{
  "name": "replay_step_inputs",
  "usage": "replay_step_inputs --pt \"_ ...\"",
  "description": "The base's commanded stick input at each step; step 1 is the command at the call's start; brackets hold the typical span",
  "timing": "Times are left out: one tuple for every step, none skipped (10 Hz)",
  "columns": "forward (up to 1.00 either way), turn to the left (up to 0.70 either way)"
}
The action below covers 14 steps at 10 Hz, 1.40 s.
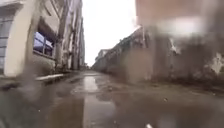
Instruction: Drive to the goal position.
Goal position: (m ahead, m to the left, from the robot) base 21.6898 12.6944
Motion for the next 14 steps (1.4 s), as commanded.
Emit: replay_step_inputs --pt "0.3 0.02" --pt "0.3 0.02" --pt "0.3 0.02" --pt "0.3 0.02" --pt "0.3 0.02" --pt "0.3 0.02" --pt "0.3 0.02" --pt "0.3 0.02" --pt "0.3 0.02" --pt "0.3 0.02" --pt "0.3 0.02" --pt "0.3 0.02" --pt "0.3 0.02" --pt "0.3 0.02"
